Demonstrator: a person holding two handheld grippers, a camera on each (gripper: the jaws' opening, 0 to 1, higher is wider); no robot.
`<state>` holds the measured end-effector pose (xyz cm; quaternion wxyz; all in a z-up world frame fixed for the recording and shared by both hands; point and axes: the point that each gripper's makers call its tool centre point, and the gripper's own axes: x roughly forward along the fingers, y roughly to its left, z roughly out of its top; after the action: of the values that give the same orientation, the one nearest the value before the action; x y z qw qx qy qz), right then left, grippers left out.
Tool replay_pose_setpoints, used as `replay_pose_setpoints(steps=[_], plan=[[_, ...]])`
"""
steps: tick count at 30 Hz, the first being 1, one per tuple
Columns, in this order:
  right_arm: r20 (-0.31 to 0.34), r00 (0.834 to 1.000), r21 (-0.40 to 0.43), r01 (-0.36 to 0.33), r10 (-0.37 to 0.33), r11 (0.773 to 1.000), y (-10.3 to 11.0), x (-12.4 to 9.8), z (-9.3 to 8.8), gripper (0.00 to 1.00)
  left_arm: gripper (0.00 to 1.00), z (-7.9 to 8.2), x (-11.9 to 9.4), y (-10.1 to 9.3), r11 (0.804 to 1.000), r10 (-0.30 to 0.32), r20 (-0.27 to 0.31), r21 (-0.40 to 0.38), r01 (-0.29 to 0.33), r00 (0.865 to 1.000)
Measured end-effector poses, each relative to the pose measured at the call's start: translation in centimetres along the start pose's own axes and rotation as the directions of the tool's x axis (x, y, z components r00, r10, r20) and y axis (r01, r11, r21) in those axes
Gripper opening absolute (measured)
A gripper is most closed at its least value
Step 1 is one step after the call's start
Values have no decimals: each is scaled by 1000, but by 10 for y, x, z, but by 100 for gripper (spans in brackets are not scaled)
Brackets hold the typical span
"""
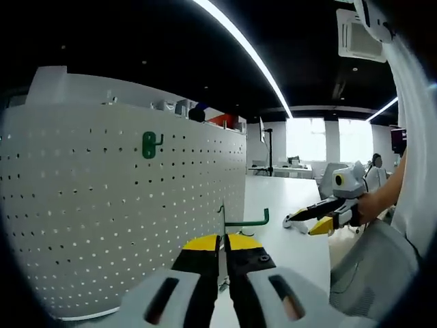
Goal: Insert the hook assembly into the mounting plate slot until the hook locks in place.
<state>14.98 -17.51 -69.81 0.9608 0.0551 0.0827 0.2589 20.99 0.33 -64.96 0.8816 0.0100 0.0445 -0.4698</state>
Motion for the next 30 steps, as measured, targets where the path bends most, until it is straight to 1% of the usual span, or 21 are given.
replay_pose_setpoints(steps=[1, 2, 4, 7, 12, 16, 19, 21, 24, 26, 30], plan=[[51, 999, 15, -18, 17, 1000, 4, -1, 9, 56, 3, 0, 0, 0, 1000, 0, -1, -3, 0, 1000], [83, 996, 13, -30, 29, 999, 6, -2, 16, 57, 3, 0, 0, 0, 1000, 1, 0, -3, -1, 1000], [128, 990, 11, -59, 57, 998, 12, -3, 26, 58, 3, -1, 0, 1, 1000, 7, -2, -1, -7, 1000], [141, 987, 30, -77, 72, 997, 17, -2, 29, 61, 3, -1, 0, 1, 1000, 7, -2, -7, -7, 1000], [138, 987, 40, -90, 84, 995, 21, 2, 29, 61, 3, 0, -1, 1, 1000, 11, -1, -1, -11, 1000], [150, 979, 45, -145, 137, 988, 34, 8, 34, 58, 3, 1, -2, 2, 1000, 20, 1, -4, -20, 1000], [157, 973, 35, -180, 172, 983, 44, 17, 38, 56, 3, 0, -2, 3, 1000, 27, 1, -2, -27, 1000], [161, 970, 42, -190, 181, 981, 49, 23, 41, 55, 3, 1, -2, 2, 1000, 30, 4, -3, -30, 1000], [163, 964, 37, -221, 212, 975, 59, 32, 44, 54, 3, 2, -2, 2, 999, 33, 8, -3, -33, 999], [175, 957, 35, -240, 230, 970, 65, 36, 48, 50, 3, 2, -2, 2, 999, 37, 8, 5, -37, 999], [182, 951, 42, -263, 251, 964, 75, 46, 49, 49, 3, 4, -3, 2, 999, 44, 23, -9, -44, 999]])
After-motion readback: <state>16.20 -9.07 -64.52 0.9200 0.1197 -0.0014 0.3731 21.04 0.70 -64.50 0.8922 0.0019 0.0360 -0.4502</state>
